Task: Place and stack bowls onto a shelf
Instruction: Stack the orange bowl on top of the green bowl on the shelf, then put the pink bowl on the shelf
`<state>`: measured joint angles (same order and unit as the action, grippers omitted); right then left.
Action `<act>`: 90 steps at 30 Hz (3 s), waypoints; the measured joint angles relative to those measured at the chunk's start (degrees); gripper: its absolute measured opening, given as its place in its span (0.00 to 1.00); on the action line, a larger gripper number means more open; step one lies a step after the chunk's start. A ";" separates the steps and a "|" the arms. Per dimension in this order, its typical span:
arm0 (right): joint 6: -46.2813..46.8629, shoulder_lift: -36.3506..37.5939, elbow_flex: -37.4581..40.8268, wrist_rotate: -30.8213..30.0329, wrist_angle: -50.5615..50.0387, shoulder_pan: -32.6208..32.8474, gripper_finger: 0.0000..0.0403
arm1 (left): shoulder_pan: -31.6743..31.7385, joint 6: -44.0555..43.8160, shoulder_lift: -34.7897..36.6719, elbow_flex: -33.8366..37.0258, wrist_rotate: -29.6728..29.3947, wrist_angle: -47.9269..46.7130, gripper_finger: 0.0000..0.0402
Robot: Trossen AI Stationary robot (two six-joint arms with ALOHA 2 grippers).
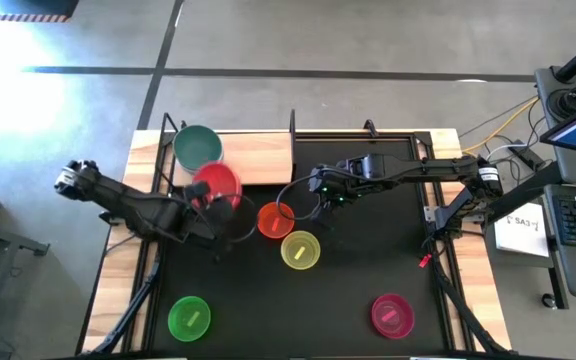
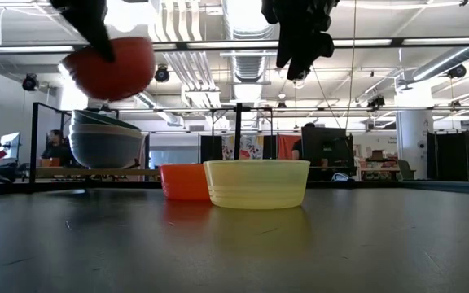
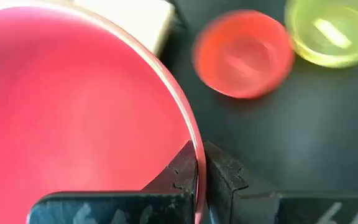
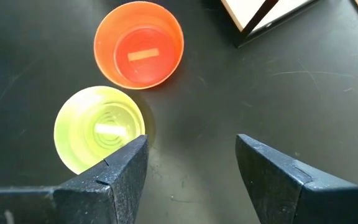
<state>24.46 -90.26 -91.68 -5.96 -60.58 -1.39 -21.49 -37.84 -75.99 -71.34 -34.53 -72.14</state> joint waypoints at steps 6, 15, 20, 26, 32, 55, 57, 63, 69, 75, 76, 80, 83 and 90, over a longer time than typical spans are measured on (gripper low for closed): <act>0.03 0.00 0.00 -0.16 -0.02 0.00 0.57 | 9.27 9.92 0.12 -4.00 -3.99 -3.51 0.00; -0.07 0.00 0.00 -0.18 -0.02 0.00 0.57 | 27.57 18.01 3.83 0.42 -4.06 -5.57 0.00; -1.27 0.00 0.00 -0.23 -0.02 0.00 0.57 | 36.65 23.36 6.31 3.22 -3.58 -1.71 0.00; -1.50 0.00 0.00 -0.26 -0.02 0.00 0.57 | 44.57 28.68 7.48 7.10 7.78 4.50 0.00; -1.52 0.00 0.00 -0.26 -0.04 0.00 0.57 | 45.37 31.50 7.58 7.46 7.19 7.60 0.00; -1.56 0.00 0.17 -1.58 -0.07 0.00 0.57 | 48.28 33.35 5.16 5.89 11.48 7.22 0.00; -1.56 0.00 0.27 -1.59 -0.10 -0.02 0.57 | 48.53 33.35 4.56 5.89 11.44 7.06 0.00; -1.54 0.00 1.16 -1.57 -0.13 -0.02 0.57 | 48.66 33.05 3.32 5.91 11.50 6.54 0.00; -1.54 0.00 2.68 -1.58 -0.07 -0.02 0.57 | 49.13 32.89 3.13 5.91 11.50 5.98 0.07; -1.51 0.00 3.56 -1.57 -0.17 -0.01 0.57 | 49.06 32.88 3.13 5.90 11.17 3.97 0.23; -1.40 0.00 3.56 -1.54 -0.18 -0.01 0.57 | 49.06 32.86 3.15 5.77 11.15 3.14 0.25; 1.04 0.00 3.33 -1.10 -0.93 -0.02 0.57 | 49.06 31.58 3.26 3.60 11.51 -0.91 0.31; 3.47 0.00 3.35 1.40 -0.87 0.01 0.57 | 48.84 30.54 3.98 1.06 14.13 -2.16 0.33; 6.09 -1.39 4.26 2.98 -0.64 2.95 0.57 | 44.76 27.81 7.30 -2.16 17.13 0.56 0.33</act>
<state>30.54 -91.65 -87.42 -2.98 -61.21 1.56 23.27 -10.03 -68.69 -73.49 -17.40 -71.58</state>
